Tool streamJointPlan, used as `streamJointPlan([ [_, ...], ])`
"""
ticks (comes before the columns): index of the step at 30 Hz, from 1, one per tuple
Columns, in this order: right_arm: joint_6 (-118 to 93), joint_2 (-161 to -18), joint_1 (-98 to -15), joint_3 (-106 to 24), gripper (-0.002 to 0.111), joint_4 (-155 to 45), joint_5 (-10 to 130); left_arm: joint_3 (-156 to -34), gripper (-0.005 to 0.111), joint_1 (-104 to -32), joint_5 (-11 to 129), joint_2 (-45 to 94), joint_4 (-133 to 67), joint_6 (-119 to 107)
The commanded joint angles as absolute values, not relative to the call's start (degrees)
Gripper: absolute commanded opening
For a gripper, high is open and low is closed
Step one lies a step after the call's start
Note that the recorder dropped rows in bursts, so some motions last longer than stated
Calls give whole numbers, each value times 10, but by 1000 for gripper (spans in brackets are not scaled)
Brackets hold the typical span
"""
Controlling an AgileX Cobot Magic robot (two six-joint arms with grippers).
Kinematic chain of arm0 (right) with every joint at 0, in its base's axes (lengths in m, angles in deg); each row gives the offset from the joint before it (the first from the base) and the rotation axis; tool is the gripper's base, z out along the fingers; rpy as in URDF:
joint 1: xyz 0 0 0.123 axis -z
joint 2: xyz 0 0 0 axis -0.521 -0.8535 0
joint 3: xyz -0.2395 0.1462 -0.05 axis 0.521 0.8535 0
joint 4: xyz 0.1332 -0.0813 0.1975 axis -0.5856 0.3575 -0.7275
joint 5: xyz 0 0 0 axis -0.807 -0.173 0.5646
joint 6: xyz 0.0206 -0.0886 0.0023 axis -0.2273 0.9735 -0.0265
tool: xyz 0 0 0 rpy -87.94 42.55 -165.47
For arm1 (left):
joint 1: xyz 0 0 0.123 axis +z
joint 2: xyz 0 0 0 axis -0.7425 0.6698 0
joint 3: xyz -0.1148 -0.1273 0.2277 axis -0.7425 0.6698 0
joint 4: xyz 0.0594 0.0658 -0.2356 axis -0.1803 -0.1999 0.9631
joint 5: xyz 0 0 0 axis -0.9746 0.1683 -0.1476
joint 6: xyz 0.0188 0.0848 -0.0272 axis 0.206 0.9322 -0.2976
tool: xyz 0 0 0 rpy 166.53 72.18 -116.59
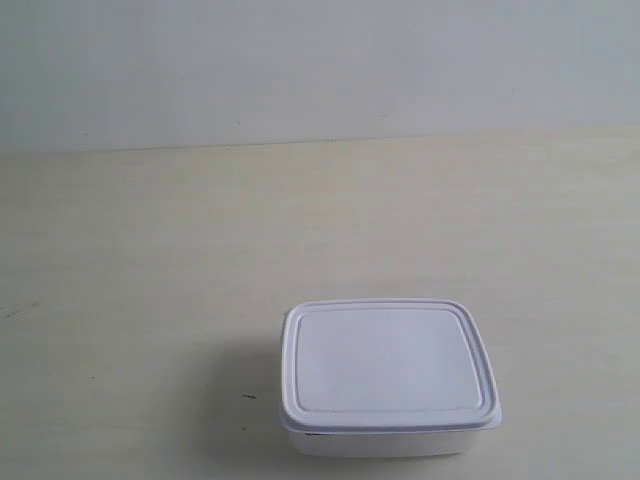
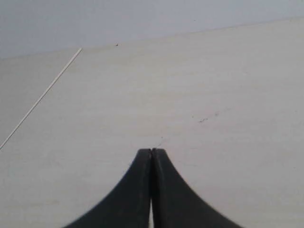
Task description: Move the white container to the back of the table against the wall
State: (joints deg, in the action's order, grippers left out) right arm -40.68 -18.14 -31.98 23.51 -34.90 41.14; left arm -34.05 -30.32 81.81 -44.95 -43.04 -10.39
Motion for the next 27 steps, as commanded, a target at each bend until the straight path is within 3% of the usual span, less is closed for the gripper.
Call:
streamJointPlan([
  [1, -406, -179, -321, 238, 0, -348, 416, -341, 0, -302, 815, -452, -428, -103],
  [27, -406, -179, -321, 238, 0, -348, 416, -341, 0, -302, 815, -452, -438, -99],
])
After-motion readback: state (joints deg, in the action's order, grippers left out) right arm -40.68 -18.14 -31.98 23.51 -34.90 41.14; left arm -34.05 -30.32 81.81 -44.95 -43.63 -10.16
